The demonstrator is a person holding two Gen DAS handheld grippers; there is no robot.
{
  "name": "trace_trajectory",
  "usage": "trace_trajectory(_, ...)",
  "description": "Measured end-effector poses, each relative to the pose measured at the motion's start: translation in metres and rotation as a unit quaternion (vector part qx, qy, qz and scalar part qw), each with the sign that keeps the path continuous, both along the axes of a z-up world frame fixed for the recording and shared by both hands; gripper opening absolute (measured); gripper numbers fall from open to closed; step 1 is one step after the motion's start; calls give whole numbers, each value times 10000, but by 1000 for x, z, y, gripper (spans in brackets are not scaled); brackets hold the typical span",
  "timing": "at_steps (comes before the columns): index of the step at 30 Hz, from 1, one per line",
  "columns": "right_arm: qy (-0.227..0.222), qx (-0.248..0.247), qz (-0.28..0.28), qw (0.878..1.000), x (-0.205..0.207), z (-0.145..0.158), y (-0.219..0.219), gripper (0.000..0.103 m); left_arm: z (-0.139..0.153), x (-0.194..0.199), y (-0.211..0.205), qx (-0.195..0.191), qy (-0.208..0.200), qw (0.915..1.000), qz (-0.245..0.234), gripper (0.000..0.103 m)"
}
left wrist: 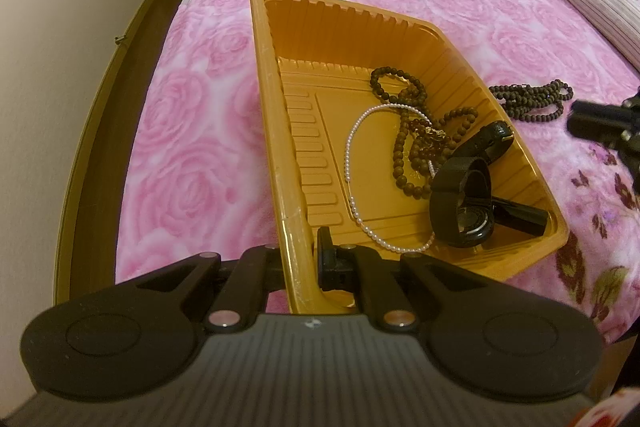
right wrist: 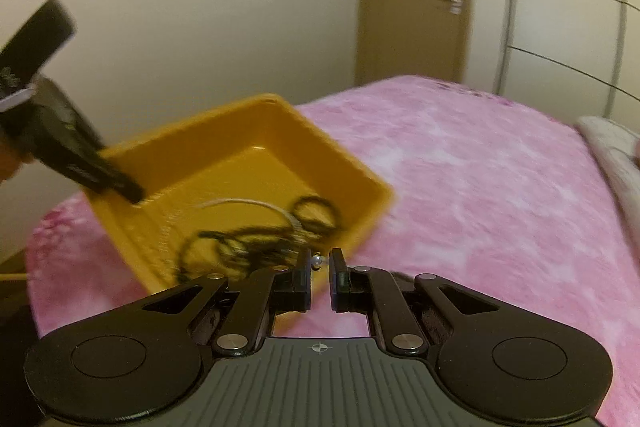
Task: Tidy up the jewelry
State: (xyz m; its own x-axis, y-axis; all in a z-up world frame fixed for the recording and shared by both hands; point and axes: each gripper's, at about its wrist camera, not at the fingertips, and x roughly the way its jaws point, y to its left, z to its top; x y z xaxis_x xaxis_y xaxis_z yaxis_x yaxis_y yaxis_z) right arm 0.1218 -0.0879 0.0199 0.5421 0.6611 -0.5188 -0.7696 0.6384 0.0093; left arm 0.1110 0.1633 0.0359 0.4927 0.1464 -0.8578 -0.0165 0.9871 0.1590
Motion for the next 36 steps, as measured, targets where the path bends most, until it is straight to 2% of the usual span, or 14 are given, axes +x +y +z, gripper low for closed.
trace_trajectory(5,40,-152,312,9994,-4,-11,26,8,0,0,0,-5,1,10000,3,5)
trace_trajectory(12,218,-126,420,9988,-1,-19,26,10,0,0,0,-9,6,10000,-1,5)
trace_trajectory(13,242,-82,369,9990,-1,-19,24,20,0,0,0,-8,5,10000,-2,5)
trace_trajectory(14,252,-43,285,9993,0,-18,21,41,0,0,0,-10,5,10000,-2,5)
trace_trajectory(16,310,101,92,9994,3,-16,9,55,0,0,-1,-11,6,10000,-1,5)
trace_trajectory(21,424,96,-485,9979,12,-21,-26,55,0,0,0,-6,4,10000,-2,5)
trace_trajectory(27,690,-54,-1385,9879,33,-40,-73,55,0,0,0,-11,6,10000,4,5)
trace_trajectory(33,857,7,-1745,9809,59,-50,-99,55,0,0,-1,-8,9,10000,3,5)
trace_trajectory(36,708,-170,-1712,9826,72,-52,-96,51,0,0,-1,-10,16,10000,6,5)
